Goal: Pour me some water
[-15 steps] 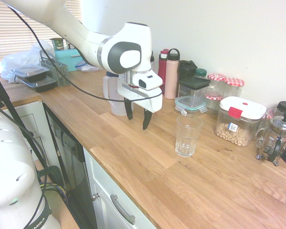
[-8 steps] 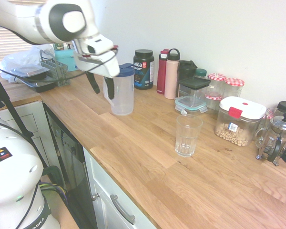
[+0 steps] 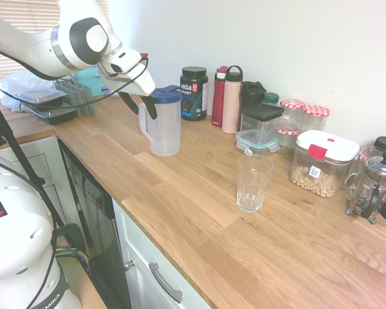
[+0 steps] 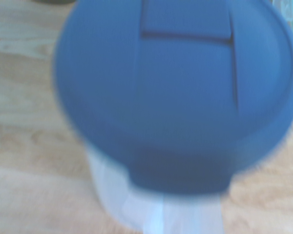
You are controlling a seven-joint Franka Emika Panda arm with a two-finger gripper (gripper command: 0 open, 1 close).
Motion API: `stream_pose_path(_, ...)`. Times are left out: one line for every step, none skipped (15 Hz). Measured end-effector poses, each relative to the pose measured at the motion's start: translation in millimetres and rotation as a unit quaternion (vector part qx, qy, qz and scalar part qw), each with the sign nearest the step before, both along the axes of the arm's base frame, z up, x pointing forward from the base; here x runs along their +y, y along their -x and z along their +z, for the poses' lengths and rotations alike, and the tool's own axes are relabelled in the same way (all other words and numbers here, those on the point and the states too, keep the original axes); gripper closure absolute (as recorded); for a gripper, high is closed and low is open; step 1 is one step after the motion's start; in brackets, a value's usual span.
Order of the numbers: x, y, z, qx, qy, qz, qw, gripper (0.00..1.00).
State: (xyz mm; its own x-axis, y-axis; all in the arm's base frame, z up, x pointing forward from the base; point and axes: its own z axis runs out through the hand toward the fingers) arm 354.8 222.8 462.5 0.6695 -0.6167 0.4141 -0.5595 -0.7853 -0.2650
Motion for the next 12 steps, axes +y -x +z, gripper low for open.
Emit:
stream_pose_path(0, -7, -5, 0.003, -0.003, 0.014, 1.0, 1.0)
stream_pose_path(1, -13, -11, 0.007, -0.007, 0.025, 1.0, 1.0)
stream_pose_path(2, -17, -17, 0.01, -0.012, 0.029, 0.999, 1.0)
stream_pose_path(3, -19, -21, 0.011, -0.015, 0.032, 0.999, 1.0)
stream_pose_path(4, -19, -23, 0.013, -0.016, 0.034, 0.999, 1.0)
stream_pose_path(5, -19, -23, 0.012, -0.017, 0.035, 0.999, 1.0)
stream_pose_path(5, -19, -23, 0.011, -0.016, 0.036, 0.999, 1.0)
stream_pose_path(5, -19, -23, 0.01, -0.016, 0.037, 0.999, 1.0)
stream_pose_path(5, -19, -22, 0.009, -0.016, 0.037, 0.999, 1.0)
stream_pose_path(5, -19, -22, 0.009, -0.016, 0.037, 0.999, 1.0)
stream_pose_path(5, -19, -22, 0.009, -0.016, 0.037, 0.999, 1.0)
stream_pose_path(5, -19, -22, 0.009, -0.016, 0.037, 0.999, 1.0)
